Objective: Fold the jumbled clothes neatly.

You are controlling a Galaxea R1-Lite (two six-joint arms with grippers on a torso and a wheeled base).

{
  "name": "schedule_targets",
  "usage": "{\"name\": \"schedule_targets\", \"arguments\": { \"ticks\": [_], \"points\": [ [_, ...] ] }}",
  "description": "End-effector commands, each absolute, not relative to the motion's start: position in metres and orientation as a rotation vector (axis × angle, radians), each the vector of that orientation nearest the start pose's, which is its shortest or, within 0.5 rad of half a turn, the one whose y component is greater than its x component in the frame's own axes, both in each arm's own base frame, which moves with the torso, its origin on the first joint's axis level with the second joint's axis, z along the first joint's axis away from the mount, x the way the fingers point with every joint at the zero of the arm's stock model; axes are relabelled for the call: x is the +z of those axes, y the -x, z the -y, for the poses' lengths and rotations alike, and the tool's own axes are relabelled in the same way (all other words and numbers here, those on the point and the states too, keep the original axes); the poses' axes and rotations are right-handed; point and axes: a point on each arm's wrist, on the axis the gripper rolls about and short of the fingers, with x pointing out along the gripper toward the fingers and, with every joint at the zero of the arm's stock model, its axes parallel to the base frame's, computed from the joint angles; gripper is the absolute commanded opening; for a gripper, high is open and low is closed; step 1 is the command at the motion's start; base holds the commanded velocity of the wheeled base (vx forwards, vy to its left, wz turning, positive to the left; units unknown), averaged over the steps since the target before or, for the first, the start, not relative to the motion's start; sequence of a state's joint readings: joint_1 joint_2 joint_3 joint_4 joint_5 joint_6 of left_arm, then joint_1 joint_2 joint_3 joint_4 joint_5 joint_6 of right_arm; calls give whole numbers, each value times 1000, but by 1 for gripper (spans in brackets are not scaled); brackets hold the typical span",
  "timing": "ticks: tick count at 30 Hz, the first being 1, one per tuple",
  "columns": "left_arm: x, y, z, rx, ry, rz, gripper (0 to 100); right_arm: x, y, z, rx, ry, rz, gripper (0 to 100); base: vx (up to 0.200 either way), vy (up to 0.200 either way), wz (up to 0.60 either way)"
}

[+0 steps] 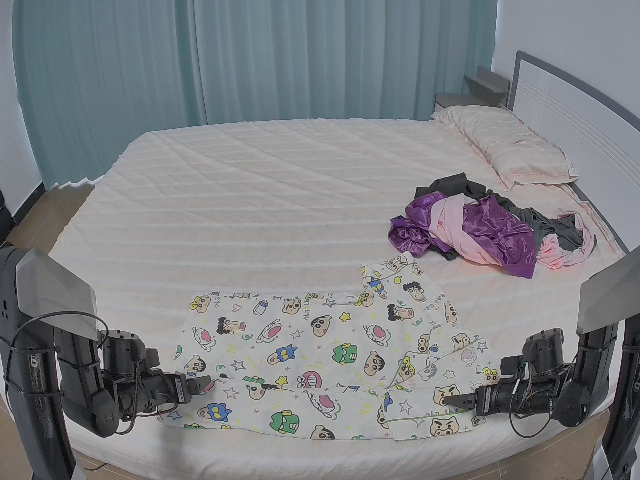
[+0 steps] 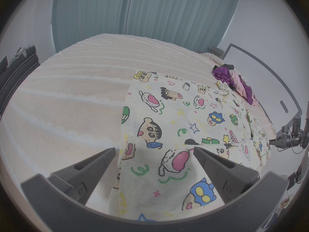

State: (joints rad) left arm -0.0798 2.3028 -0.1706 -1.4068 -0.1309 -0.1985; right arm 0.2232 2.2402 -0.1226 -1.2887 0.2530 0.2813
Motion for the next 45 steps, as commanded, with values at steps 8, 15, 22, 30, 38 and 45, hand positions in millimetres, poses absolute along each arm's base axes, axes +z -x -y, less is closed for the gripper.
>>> {"name": "schedule_targets", "arguments": {
  "ticks": [8, 15, 22, 30, 38, 45],
  "points": [
    [-45, -252, 22, -111, 202, -770, 0, -29, -225, -57, 328, -275, -886, 100, 0, 0, 0],
    [-44, -249, 22, -102, 190, -768, 0, -31, -232, -58, 367, -299, -832, 100, 0, 0, 0],
    [-42, -251, 24, -74, 172, -724, 0, -43, -232, -61, 415, -305, -863, 100, 0, 0, 0],
    [-43, -251, 24, -72, 172, -725, 0, -44, -234, -60, 453, -334, -869, 0, 0, 0, 0],
    [-44, -252, 23, -24, 152, -719, 0, -37, -238, -57, 454, -344, -803, 0, 0, 0, 0],
    [-46, -252, 23, -3, 145, -723, 0, -34, -241, -57, 447, -351, -771, 0, 0, 0, 0]
  ]
}}
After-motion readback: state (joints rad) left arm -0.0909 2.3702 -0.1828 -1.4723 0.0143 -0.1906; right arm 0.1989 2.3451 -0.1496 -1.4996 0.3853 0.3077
